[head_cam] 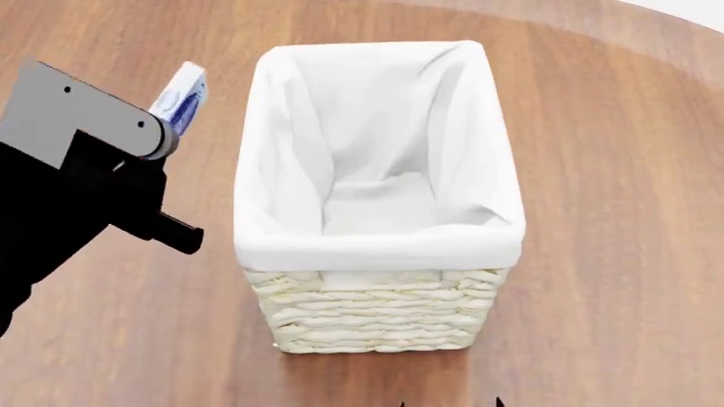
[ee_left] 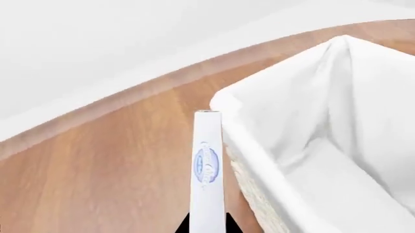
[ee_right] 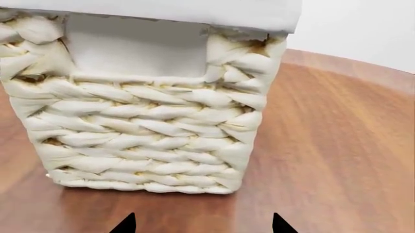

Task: Pick up the cream cheese box, and put it in the basket.

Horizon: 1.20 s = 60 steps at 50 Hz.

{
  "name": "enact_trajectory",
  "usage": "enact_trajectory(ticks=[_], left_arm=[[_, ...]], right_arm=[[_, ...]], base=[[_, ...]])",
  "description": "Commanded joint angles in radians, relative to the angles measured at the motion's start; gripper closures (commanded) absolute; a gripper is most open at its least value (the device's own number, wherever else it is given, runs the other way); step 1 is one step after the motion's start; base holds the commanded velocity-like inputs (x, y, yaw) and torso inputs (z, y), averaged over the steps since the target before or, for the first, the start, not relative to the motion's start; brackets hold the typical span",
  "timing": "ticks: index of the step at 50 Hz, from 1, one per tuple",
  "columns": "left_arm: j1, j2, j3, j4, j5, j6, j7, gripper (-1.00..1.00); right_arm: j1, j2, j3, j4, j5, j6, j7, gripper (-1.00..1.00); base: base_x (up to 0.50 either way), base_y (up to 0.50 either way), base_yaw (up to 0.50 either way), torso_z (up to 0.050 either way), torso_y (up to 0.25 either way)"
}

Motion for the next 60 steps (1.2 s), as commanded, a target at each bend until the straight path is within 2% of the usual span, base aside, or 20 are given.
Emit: enact_trajectory(ticks=[1, 4, 6, 7, 10, 13, 16, 19, 24, 27, 32, 36, 43, 47, 48, 50, 52, 56, 60], left_arm=[[-0.166, -0.027, 0.164, 0.248, -0.017, -0.275, 0.076, 1.0], [-0.19, -0.023, 0.199, 0.253, 0.019, -0.275, 0.111, 1.0], [-0.209, -0.008, 0.233, 0.243, 0.091, -0.275, 0.179, 1.0], [-0.209, 0.016, 0.234, 0.235, 0.171, -0.275, 0.239, 1.0], [-0.222, 0.098, 0.284, 0.2, 0.541, -0.275, 0.541, 1.0], [-0.239, 0.139, 0.322, 0.183, 0.737, -0.274, 0.707, 1.0], [-0.26, 0.169, 0.349, 0.162, 0.857, -0.272, 0.81, 1.0], [-0.281, 0.184, 0.342, 0.14, 0.865, -0.273, 0.819, 1.0], [-0.322, 0.185, 0.328, 0.092, 0.72, -0.275, 0.71, 1.0], [-0.358, 0.185, 0.279, 0.066, 0.517, -0.275, 0.539, 1.0], [-0.409, 0.185, 0.255, -0.014, 0.265, -0.275, 0.326, 1.0], [-0.431, 0.182, 0.282, -0.109, 0.112, -0.253, 0.203, 1.0], [-0.5, 0.183, 0.378, -0.411, -0.129, -0.133, 0.045, 1.0], [-0.567, 0.184, 0.501, -0.571, -0.354, -0.048, -0.105, 1.0], [-0.595, 0.185, 0.534, -0.641, -0.468, -0.015, -0.181, 1.0], [-0.622, 0.184, 0.62, -0.702, -0.593, 0.037, -0.241, 1.0], [-0.685, 0.185, 0.737, -0.842, -0.805, 0.136, -0.346, 1.0], [-0.772, 0.185, 1.026, -0.985, -1.114, 0.293, -0.419, 1.0], [-0.804, 0.185, 1.195, -1.028, -1.287, 0.398, -0.445, 1.0]], right_arm=[[0.001, 0.002, -0.006, 0.002, 0.0, -0.003, 0.003, -1.0], [0.001, 0.002, -0.008, 0.002, 0.0, -0.003, 0.004, -1.0], [0.002, 0.003, -0.008, 0.004, 0.0, -0.004, 0.004, -1.0], [0.002, 0.003, -0.008, 0.003, 0.001, -0.005, 0.004, -1.0], [-0.001, 0.006, -0.008, -0.003, 0.003, -0.005, 0.003, -1.0], [-0.001, 0.006, -0.011, -0.001, 0.001, -0.008, 0.005, -1.0], [-0.002, 0.005, -0.014, 0.0, -0.001, -0.008, 0.006, -1.0], [-0.002, 0.006, -0.015, -0.001, 0.0, -0.008, 0.006, -1.0], [0.0, 0.006, -0.018, 0.002, -0.001, -0.009, 0.007, -1.0], [-0.001, 0.007, -0.019, 0.0, 0.0, -0.009, 0.007, -1.0], [-0.002, 0.01, -0.02, -0.005, 0.003, -0.009, 0.008, -1.0], [-0.005, 0.013, -0.019, -0.013, 0.007, -0.008, 0.009, -1.0], [-0.012, 0.02, -0.022, -0.03, 0.013, -0.008, 0.006, -1.0], [-0.023, 0.025, -0.027, -0.048, 0.015, -0.008, 0.004, -1.0], [-0.026, 0.027, -0.031, -0.05, 0.008, -0.017, 0.002, -1.0], [-0.025, 0.027, -0.03, -0.05, 0.017, -0.012, 0.0, -1.0], [-0.029, 0.028, -0.034, -0.052, 0.012, -0.015, 0.0, -1.0], [-0.032, 0.032, -0.034, -0.057, 0.015, -0.019, -0.001, -1.0], [-0.034, 0.032, -0.037, -0.054, 0.015, -0.022, -0.001, -1.0]], base=[[0.0, 0.0, 0.0, 0.0, 0.0], [0.0, 0.0, 0.0, 0.0, 0.0], [0.0, 0.0, 0.0, 0.0, 0.0], [0.0, 0.0, 0.0, 0.0, 0.0], [0.0, 0.0, 0.0, 0.0, 0.0], [0.0, 0.0, 0.0, 0.0, 0.0], [0.0, 0.0, 0.0, 0.0, 0.005], [0.0, 0.0, 0.0, 0.0, 0.0], [0.0, 0.0, 0.0, 0.0, 0.0], [0.0, 0.0, 0.0, 0.0, 0.0], [0.0, 0.0, 0.0, 0.0, 0.0], [0.0, 0.0, 0.0, 0.0, 0.0], [0.0, 0.0, 0.0, 0.0, 0.0], [0.0, 0.0, 0.0, 0.0, 0.003], [0.0, 0.0, 0.0, 0.0, 0.0], [0.0, 0.0, 0.0, 0.0, 0.0], [0.0, 0.0, 0.0, 0.0, 0.0], [0.0, 0.0, 0.0, 0.0, 0.0], [0.0, 0.0, 0.0, 0.0, 0.003]])
